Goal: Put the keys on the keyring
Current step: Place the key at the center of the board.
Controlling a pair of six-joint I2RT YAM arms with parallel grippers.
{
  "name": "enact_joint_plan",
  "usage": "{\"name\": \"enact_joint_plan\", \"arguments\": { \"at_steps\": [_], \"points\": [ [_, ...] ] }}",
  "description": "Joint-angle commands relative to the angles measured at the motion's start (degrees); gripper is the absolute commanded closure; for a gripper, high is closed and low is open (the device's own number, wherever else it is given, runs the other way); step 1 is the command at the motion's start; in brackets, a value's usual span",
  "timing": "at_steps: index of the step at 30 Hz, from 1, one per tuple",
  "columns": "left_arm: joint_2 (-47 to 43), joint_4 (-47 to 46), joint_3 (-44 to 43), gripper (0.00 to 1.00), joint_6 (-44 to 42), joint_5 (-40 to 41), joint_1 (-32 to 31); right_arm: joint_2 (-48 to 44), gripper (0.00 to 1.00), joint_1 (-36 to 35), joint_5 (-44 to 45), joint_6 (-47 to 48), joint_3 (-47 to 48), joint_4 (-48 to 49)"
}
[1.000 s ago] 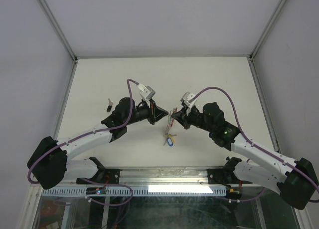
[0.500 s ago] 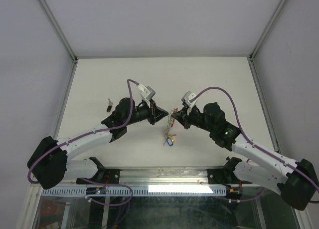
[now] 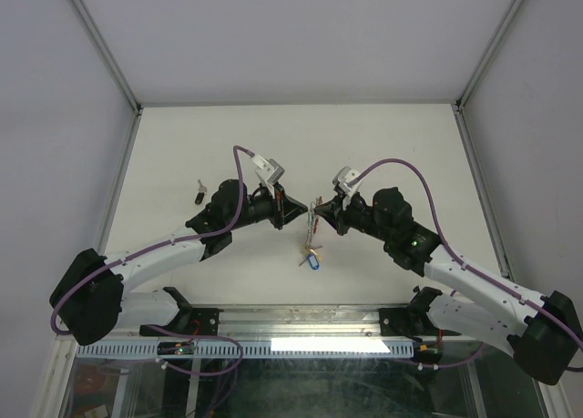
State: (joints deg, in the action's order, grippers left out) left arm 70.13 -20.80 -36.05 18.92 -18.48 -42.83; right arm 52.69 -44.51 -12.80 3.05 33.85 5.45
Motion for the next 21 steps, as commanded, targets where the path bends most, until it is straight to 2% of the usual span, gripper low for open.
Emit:
{"name": "enact_joint_plan", "arguments": {
  "at_steps": [1,21],
  "points": [
    [-0.73,-0.03,0.21,1.00,-0.28,0.57,-0.50,-2.21,1.00,-0.38,0.38,-0.61,0.70,5.70],
    [-2.57,-1.18,-0.47,1.00,-0.72,-0.53,-0.41,-1.50,1.00,-0.33,-0.48,-0.50,0.52,5.61]
  ]
}}
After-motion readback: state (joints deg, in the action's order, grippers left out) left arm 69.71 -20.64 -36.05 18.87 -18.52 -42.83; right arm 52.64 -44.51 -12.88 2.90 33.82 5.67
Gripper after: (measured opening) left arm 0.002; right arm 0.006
